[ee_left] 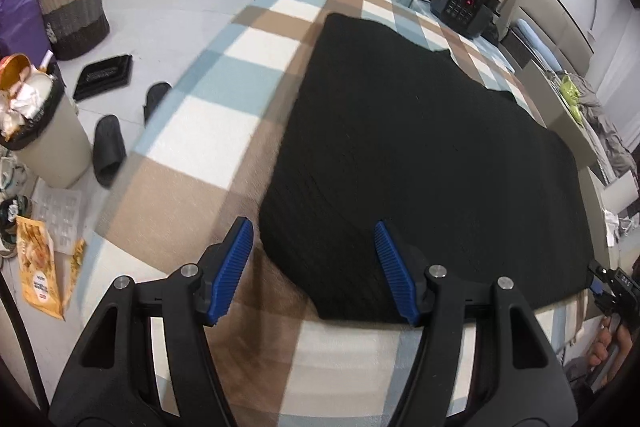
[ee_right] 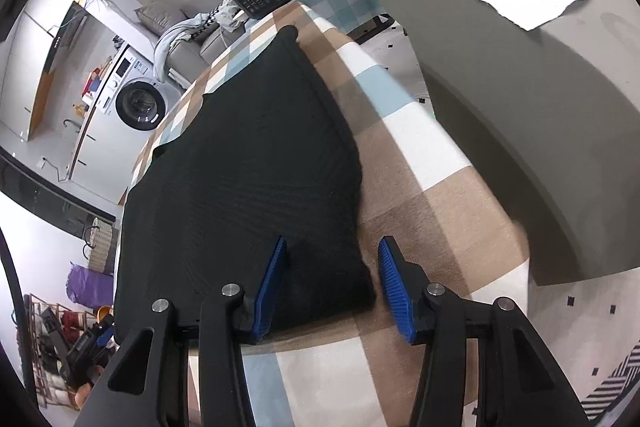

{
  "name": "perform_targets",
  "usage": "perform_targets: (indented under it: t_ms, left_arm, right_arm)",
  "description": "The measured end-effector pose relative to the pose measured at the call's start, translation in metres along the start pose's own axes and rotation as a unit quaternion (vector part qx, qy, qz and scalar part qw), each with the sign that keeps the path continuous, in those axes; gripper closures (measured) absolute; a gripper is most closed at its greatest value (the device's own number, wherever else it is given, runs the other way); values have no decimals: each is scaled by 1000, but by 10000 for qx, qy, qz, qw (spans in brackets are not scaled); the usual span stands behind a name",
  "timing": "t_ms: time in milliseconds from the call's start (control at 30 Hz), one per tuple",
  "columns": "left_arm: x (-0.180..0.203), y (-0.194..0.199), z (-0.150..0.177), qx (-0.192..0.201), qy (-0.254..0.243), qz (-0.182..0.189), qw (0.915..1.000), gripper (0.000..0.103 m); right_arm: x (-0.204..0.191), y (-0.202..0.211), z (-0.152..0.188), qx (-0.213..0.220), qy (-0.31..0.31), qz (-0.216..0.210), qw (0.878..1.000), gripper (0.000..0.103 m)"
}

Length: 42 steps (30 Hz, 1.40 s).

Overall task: Fold small clothes
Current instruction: 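Open both tools and release the black shirt onto the table, then smooth the black shirt flat with both open tools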

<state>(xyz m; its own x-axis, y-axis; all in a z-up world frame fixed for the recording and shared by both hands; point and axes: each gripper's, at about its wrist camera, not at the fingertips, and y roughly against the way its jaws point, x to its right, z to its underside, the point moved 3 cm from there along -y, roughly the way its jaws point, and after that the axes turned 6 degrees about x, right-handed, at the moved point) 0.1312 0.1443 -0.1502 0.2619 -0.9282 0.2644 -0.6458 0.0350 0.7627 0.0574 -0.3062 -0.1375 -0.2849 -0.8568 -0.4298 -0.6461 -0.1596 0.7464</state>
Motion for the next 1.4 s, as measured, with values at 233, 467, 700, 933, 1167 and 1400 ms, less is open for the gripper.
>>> perform_targets:
  t_ms: [233,467,700,933,1167,1400]
  left_arm:
    - [14,6,2,333,-266,126,9990,96]
    - [1,7,2,321,-174,-2,9993,100]
    - [-13,16,5,327,-152,-23,9993,100]
    - [-19,26,-1,359,-29,-77,9993,96]
    - [-23,49,-4,595,-40,-130,9981,61]
    - [-17,67,-6,746,-99,-96,9971,46]
  right_arm:
    - [-21,2,-2,237,524,8,9983,93]
    - [-9,5,-4,326,429,200,9984,96]
    - [-10,9,-1,299,411,217,9985,95]
    - [-15,22,-4,524,244,188,9982,79]
    - [-35,41,-4,881,431,61,9952,59]
    - [-50,44,0,907,558,-76,9943,52]
